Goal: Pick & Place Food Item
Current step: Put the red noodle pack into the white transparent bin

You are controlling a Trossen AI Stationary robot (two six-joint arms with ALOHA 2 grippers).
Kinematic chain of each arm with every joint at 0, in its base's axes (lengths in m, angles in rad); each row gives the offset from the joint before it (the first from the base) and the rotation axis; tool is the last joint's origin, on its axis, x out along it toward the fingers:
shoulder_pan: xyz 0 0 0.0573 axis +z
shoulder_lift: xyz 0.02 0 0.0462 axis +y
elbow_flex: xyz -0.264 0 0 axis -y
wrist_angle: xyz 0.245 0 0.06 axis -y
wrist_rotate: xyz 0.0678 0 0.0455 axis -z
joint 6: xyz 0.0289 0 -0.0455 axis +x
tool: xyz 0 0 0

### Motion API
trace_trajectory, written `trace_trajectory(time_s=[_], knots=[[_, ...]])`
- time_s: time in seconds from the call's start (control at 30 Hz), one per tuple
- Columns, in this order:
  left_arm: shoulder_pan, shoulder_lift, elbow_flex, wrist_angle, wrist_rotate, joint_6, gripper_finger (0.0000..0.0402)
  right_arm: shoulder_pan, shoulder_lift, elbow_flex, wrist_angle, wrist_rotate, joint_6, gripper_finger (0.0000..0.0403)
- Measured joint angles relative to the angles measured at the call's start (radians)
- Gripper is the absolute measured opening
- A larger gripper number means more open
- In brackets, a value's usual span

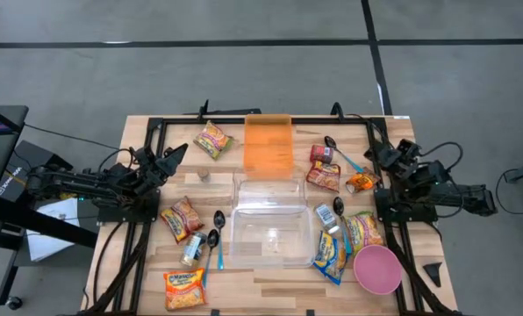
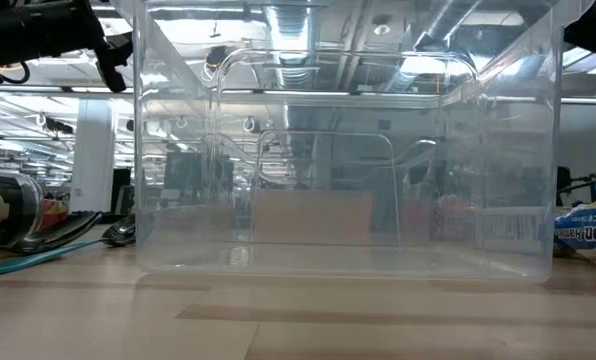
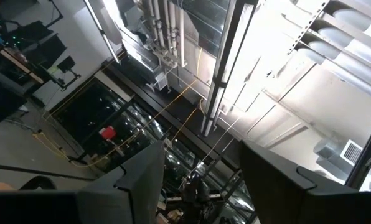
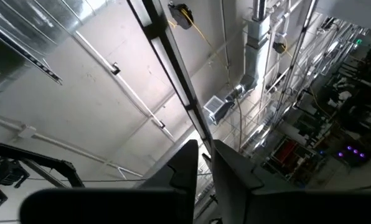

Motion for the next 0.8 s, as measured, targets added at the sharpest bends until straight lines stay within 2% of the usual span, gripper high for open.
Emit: trace_trajectory(time_s=[0.1, 0.2, 0.43, 0.63, 0.8], knots=[[0.000, 0.000, 0.000, 0.000, 0.000, 0.000, 0.0202, 0.000, 0.000, 0.050, -0.044, 0.000, -0.011, 0.0080], [0.000, 0.000, 0.000, 0.003, 0.000, 0.001, 0.0202, 0.000, 0.018, 0.155, -0.166, -0.003, -0.060, 0.0120], [0.000, 0.000, 0.000, 0.034, 0.000, 0.003, 0.0202, 0.000, 0.205, 0.556, -0.574, -0.036, -0.265, 0.0207], [0.000, 0.000, 0.000, 0.034, 0.000, 0.036, 0.0203, 0.000, 0.453, 0.931, -1.109, -0.069, -0.360, 0.0223], [0.000, 0.000, 0.000, 0.034, 0.000, 0.037, 0.0203, 0.000, 0.691, 1.153, -1.508, -0.138, -0.401, 0.0213]])
